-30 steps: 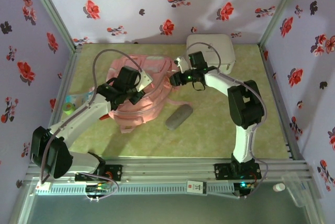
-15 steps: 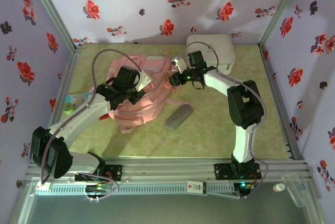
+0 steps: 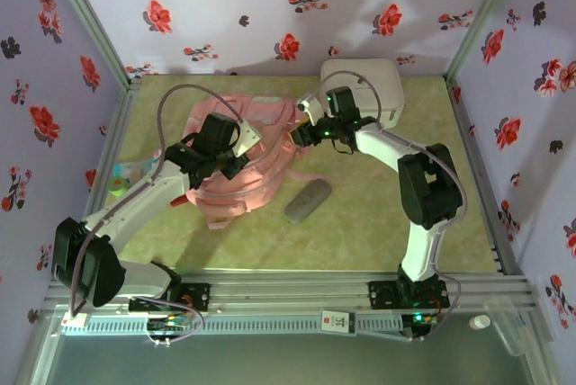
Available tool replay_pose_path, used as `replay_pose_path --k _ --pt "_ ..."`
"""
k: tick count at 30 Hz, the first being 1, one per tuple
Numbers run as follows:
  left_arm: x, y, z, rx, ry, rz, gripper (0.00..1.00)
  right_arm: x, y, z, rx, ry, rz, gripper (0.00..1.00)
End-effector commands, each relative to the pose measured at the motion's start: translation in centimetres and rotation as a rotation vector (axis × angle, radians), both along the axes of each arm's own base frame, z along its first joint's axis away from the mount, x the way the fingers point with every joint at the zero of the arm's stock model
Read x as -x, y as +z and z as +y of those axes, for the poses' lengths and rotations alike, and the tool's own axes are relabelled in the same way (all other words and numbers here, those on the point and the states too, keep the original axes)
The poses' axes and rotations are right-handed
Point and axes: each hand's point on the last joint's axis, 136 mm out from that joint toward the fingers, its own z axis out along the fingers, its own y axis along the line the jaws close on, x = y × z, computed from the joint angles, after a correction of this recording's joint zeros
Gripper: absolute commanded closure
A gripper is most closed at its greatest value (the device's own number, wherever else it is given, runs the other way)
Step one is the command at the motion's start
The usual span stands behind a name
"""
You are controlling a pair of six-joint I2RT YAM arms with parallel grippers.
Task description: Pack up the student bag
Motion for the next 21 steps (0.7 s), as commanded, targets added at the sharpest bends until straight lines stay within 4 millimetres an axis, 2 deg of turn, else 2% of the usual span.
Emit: replay_pose_path --k 1,7,12,15,17,21 --pt "-1.2 4.7 -0.9 0.118 0.005 -0.125 0.98 0.4 0.3 1.5 -0.015 0.073 -0.009 0.54" --pt "-1.2 4.6 -0.9 0.12 0.003 -0.119 0.98 -0.3 -1.3 2.2 0.019 0.081 0.015 0.56" --pt "-1.2 4.6 -1.0 0.12 0.0 -0.115 0.98 -0.7 -2.1 2.7 0.024 0.102 0.04 0.62" --pt "-1.2 4.4 -1.0 0.12 0.001 -0.109 0.99 -0.6 -2.3 2.9 0.026 0.119 0.047 0.72" --pt "-1.2 4.3 -1.1 0.119 0.001 -0.105 0.99 -0.6 -1.9 2.9 0.026 0.123 0.043 0.83" --pt "-1.3 4.1 -1.1 0.121 0.01 -0.097 0.99 -0.6 -1.1 2.3 0.044 0.105 0.005 0.95"
